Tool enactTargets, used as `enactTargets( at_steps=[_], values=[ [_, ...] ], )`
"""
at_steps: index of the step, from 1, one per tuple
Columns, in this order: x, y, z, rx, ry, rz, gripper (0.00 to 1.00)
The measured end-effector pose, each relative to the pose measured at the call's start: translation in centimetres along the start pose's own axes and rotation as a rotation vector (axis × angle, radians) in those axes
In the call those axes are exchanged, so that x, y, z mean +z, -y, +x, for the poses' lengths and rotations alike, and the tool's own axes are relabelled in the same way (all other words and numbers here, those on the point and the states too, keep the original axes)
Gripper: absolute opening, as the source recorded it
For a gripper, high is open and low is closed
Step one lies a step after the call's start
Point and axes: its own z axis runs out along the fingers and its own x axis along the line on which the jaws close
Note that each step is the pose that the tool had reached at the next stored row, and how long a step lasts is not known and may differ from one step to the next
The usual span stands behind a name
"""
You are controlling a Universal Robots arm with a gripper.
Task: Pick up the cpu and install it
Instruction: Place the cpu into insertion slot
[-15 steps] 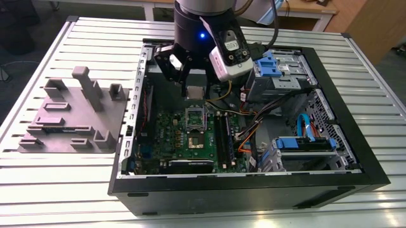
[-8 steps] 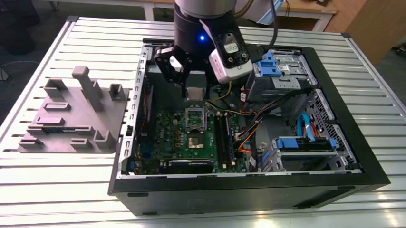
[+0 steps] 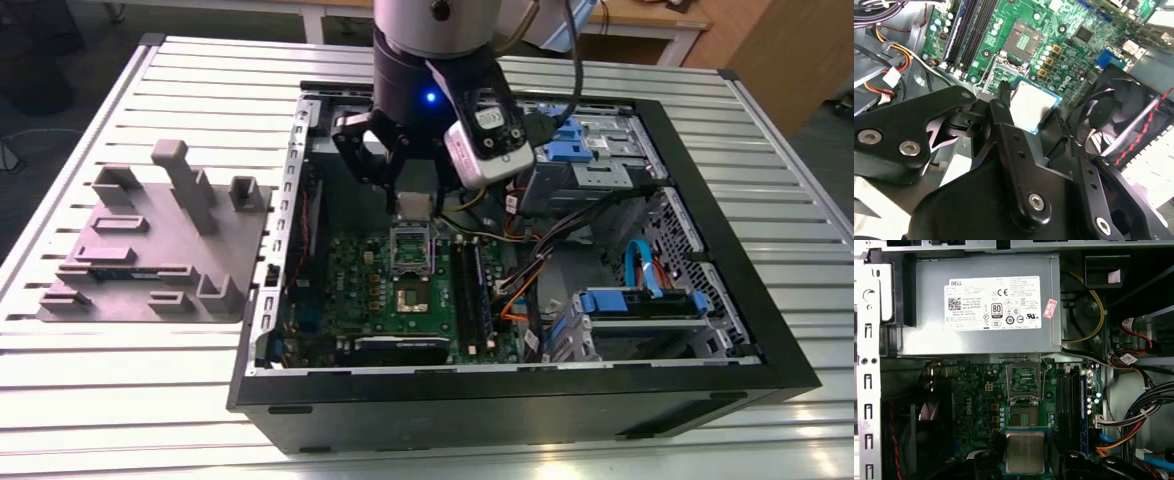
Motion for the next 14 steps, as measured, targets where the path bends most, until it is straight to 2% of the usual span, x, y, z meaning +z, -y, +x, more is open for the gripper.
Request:
enactTargets(
  at_steps=[3, 7, 11, 14],
  values=[
    [0.56, 0.00, -0.11, -0.006, -0.0003, -0.0001, 0.47],
    [1.28, 0.01, -0.29, -0.038, -0.0008, 0.0005, 0.47],
    [1.97, 0.02, -0.32, -0.040, -0.0009, -0.0012, 0.47],
    [2.09, 0.02, -0.32, -0.040, -0.0009, -0.0013, 0.47]
  ],
)
